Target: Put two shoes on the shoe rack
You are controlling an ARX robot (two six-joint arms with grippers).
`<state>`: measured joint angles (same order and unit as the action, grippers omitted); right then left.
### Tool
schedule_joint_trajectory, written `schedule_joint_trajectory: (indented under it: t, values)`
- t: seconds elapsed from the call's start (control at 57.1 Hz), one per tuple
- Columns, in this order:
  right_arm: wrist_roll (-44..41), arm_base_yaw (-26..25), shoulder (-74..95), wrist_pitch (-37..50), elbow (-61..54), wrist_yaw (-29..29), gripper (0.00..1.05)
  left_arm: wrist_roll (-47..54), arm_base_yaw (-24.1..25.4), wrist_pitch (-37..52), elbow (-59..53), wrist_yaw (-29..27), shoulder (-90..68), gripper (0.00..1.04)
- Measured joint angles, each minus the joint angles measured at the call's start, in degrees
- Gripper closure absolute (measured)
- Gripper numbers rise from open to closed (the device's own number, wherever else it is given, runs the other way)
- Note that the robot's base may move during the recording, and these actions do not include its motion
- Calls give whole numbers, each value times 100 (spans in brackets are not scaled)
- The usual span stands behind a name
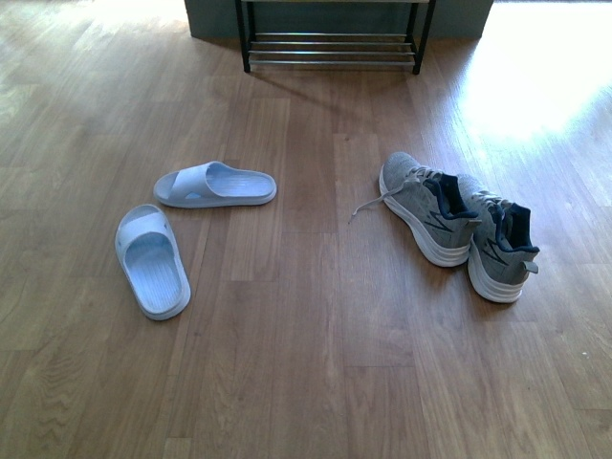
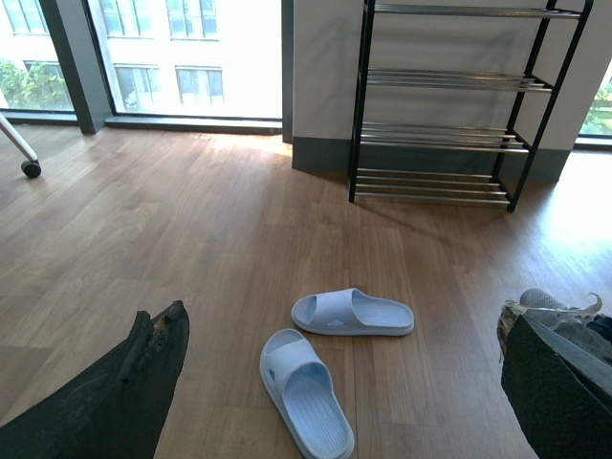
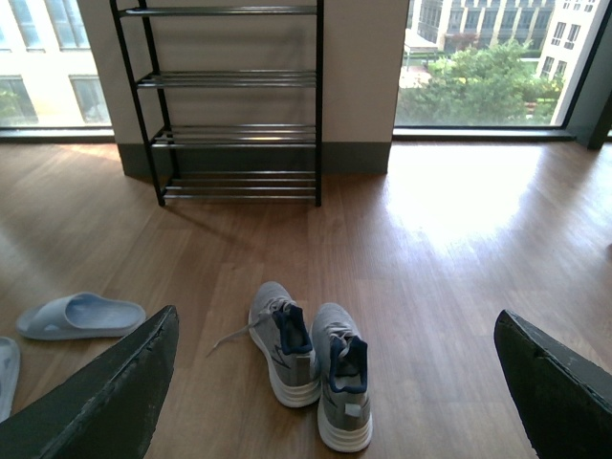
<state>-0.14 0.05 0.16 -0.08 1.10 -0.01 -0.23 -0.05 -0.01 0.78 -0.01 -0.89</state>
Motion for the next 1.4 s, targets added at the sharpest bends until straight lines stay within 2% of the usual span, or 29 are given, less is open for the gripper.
schedule_joint_trajectory:
  t: [1.401]
  values:
    - [0, 0, 0, 0, 0, 2, 9, 0, 0, 0, 0, 0, 0, 9]
